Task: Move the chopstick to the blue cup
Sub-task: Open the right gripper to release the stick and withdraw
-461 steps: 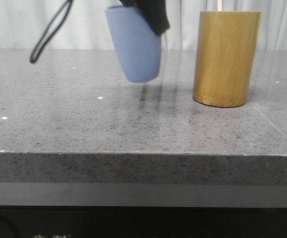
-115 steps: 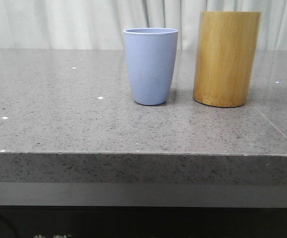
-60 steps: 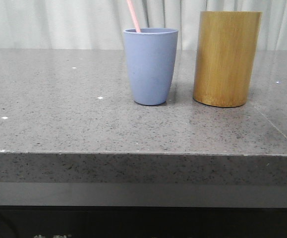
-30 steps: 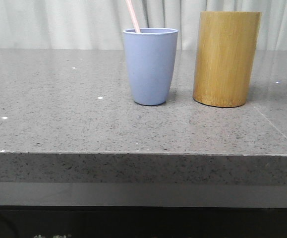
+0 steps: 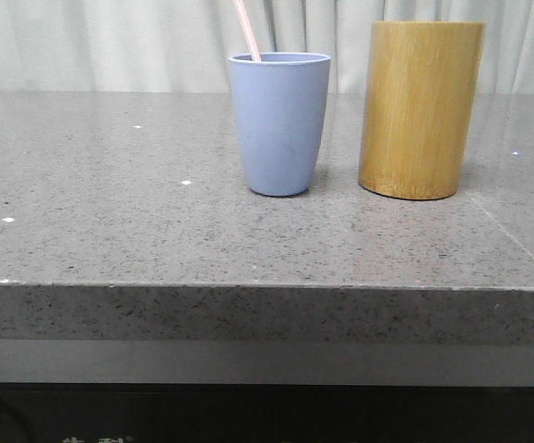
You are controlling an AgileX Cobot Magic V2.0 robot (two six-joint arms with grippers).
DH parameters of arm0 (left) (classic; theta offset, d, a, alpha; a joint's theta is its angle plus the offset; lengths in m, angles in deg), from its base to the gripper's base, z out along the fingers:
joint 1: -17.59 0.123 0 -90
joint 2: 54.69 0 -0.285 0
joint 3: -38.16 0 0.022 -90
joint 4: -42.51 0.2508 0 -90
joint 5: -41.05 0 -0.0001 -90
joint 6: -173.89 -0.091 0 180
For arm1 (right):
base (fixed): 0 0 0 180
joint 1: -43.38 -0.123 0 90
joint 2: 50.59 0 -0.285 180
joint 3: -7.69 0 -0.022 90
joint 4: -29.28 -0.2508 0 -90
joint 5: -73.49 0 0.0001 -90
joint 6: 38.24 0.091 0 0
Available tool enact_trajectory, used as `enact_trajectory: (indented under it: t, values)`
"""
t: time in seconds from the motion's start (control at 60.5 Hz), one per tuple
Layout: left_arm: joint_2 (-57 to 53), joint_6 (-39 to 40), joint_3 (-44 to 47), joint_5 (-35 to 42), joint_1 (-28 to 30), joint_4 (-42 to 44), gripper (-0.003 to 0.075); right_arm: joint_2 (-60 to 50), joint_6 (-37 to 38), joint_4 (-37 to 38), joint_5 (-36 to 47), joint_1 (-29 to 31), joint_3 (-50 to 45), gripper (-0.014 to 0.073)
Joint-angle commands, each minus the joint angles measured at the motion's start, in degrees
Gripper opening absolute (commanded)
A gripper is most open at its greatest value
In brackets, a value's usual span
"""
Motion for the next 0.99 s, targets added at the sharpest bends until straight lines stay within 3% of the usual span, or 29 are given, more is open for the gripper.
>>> enact_trajectory:
  t: [0.0, 0.264, 0.413, 0.612, 0.975]
  values:
    - [0.7, 0.4, -1.4, 4.9, 0.1, -0.5, -0.0019, -6.2, -0.2, 0.0, 7.2, 0.3, -5.2, -0.0109]
    - [0.7, 0.4, -1.4, 4.9, 0.1, -0.5, -0.0019, -26.1, -0.2, -1.3, 16.1, 0.3, -28.5, -0.0109]
    - [0.7, 0.4, -1.4, 4.9, 0.1, -0.5, -0.0019, -37.7, -0.2, -1.3, 18.1, 0.3, -37.1, -0.0109]
    - [0.7, 0.4, -1.4, 4.9, 0.1, -0.5, -0.0019, -47.7, -0.2, -2.3, 20.5, 0.3, -41.2, -0.0109]
    - [0.7, 0.4, -1.4, 4.9, 0.1, -0.5, -0.0019, -48.7, -0.2, -2.4, 20.5, 0.3, -41.3, -0.0109]
